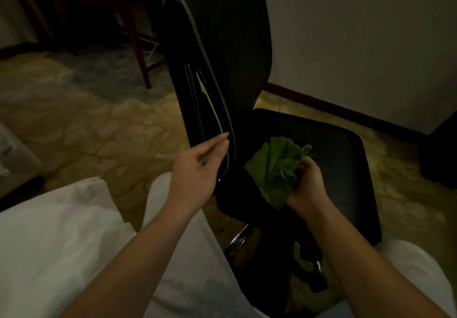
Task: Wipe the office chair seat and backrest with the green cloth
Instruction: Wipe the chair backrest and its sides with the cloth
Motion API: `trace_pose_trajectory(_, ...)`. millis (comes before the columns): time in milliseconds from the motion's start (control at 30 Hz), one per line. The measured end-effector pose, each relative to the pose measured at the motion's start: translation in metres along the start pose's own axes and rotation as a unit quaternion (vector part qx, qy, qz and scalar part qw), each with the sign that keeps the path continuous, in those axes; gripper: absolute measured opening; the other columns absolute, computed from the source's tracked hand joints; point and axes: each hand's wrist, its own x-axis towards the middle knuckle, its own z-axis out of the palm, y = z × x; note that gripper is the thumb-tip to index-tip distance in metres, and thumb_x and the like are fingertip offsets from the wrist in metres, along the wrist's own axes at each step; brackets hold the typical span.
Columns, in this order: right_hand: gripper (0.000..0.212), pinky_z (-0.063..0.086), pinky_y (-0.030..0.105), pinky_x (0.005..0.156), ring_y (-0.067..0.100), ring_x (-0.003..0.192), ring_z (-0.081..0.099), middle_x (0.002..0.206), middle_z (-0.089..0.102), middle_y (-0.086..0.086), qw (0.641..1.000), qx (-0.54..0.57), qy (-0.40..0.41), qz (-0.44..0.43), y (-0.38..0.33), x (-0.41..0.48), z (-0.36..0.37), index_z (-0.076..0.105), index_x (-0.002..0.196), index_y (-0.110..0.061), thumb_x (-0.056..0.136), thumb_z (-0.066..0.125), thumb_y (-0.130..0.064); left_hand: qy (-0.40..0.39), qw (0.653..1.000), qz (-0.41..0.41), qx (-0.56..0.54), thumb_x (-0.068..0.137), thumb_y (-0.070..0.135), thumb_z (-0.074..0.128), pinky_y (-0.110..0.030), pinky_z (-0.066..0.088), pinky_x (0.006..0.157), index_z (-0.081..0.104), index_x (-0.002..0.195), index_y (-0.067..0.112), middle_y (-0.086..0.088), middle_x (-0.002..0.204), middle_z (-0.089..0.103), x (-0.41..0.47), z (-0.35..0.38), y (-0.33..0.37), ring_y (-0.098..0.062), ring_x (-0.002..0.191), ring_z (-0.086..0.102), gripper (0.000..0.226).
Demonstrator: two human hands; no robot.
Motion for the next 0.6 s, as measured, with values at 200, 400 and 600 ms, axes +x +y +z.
trace_pose_trajectory(200,0.053,0.048,0.044,0.091,0.029,0.086,0.072,0.097,0.074,0.012,0.998,0.012,-0.047,-0.05,-0.008,-0.013,0.052,0.079,0.083,-0.015,0.098,0.042,-0.049,0.074,0.996,0.02,-0.036,0.095,0.032,0.063,-0.035,0.057,0.096,0.072,0.105,0.039,0.016,0.101,0.076,0.016,-0.027,0.031,-0.002,0.102,0.07,0.015)
trace_pose_trajectory(400,0.042,0.043,0.045,0.106,0.028,0.116,0.064,0.124,0.068,0.01,0.997,-0.033,-0.053,-0.051,-0.017,-0.016,0.111,0.069,0.123,-0.016,0.098,0.049,-0.045,0.145,0.986,0.051,-0.059,0.092,0.028,0.069,-0.039,0.061,0.086,0.075,0.093,0.03,0.007,0.087,0.076,0.031,-0.047,0.061,-0.01,0.088,0.072,0.006)
trace_pose_trajectory(600,0.032,0.055,0.045,0.092,0.023,0.104,0.069,0.116,0.072,0.001,0.969,-0.17,0.024,-0.177,-0.036,-0.016,0.155,0.066,0.123,-0.029,0.094,0.062,-0.041,0.151,0.984,0.08,-0.043,0.087,0.027,0.077,-0.018,0.055,0.075,0.067,0.092,0.032,0.009,0.092,0.072,0.045,-0.055,0.079,0.0,0.088,0.069,0.012)
